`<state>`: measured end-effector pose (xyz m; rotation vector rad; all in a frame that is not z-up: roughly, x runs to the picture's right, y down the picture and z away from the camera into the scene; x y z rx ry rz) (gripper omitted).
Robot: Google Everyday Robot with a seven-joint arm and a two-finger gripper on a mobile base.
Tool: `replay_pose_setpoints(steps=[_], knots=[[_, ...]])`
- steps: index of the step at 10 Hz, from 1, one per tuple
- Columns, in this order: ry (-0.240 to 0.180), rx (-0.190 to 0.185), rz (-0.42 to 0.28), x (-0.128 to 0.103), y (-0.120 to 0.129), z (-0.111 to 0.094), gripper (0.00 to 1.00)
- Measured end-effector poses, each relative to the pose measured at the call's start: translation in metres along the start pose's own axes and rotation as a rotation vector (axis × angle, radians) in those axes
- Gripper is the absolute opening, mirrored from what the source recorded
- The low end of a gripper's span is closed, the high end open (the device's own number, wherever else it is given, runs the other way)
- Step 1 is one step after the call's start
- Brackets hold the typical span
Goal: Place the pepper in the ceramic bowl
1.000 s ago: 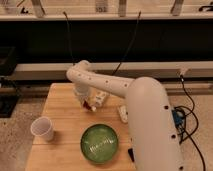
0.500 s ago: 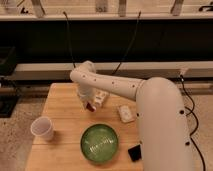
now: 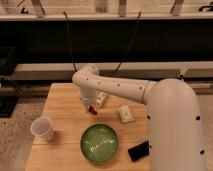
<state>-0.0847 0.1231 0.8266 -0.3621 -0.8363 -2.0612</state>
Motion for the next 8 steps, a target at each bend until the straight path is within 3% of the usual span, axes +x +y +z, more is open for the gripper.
replay_pose_setpoints(steps=[5,8], knots=[[0.008,0.001,-0.011,-0.026,-0.004,-0.009,0.01],[0.007,-0.003,-0.016,-0.056,-0.006,-0.01,0.01]])
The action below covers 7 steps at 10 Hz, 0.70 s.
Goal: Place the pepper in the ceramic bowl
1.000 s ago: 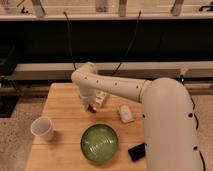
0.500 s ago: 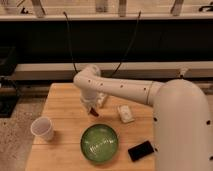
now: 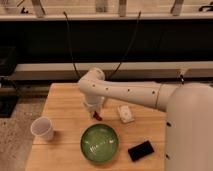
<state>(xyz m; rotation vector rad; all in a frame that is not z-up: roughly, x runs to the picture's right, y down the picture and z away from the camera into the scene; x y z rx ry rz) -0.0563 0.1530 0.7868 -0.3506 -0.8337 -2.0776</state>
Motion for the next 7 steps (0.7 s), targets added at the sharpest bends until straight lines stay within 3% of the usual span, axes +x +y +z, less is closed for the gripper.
replay_pose_setpoints(steps=[7], knots=[[0.008,0.007,-0.003,-0.036,0.001,0.001,0.01]])
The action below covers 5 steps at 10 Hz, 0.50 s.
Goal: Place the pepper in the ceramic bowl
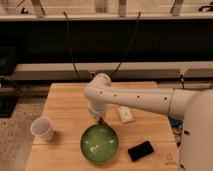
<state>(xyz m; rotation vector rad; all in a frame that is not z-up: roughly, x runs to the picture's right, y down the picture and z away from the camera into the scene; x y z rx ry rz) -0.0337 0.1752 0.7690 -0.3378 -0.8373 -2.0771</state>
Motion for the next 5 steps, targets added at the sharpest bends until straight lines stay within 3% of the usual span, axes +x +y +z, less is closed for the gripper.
replay_pose_setpoints(steps=[5], knots=[[0.004,0.008,-0.008,-0.013,-0.002,0.001,0.01]])
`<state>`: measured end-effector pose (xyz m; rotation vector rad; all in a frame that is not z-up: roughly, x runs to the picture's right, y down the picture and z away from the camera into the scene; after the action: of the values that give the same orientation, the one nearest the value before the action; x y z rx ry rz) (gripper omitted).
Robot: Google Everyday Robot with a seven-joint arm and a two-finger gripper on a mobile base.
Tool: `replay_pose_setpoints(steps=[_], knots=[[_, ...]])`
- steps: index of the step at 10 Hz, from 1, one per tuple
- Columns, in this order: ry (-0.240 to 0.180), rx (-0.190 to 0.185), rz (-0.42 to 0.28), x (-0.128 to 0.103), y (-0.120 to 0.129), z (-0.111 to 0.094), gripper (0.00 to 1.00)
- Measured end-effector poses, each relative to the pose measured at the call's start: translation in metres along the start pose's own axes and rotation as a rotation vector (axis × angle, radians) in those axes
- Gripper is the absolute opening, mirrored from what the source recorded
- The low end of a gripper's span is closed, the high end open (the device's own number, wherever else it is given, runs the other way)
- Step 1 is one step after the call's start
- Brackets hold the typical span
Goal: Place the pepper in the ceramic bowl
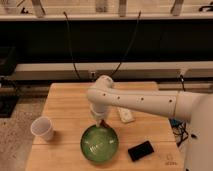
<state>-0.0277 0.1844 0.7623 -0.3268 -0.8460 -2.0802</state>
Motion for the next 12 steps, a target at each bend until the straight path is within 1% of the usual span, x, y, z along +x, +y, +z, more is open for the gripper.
replay_pose_setpoints(steps=[7,10,12], knots=[[0.001,0.009,-0.005,-0.008,-0.002,0.001,0.01],[0.0,0.013,-0.008,-0.01,-0.004,0.001,0.09],[0.0,0.014,-0.009,-0.01,-0.004,0.001,0.23]])
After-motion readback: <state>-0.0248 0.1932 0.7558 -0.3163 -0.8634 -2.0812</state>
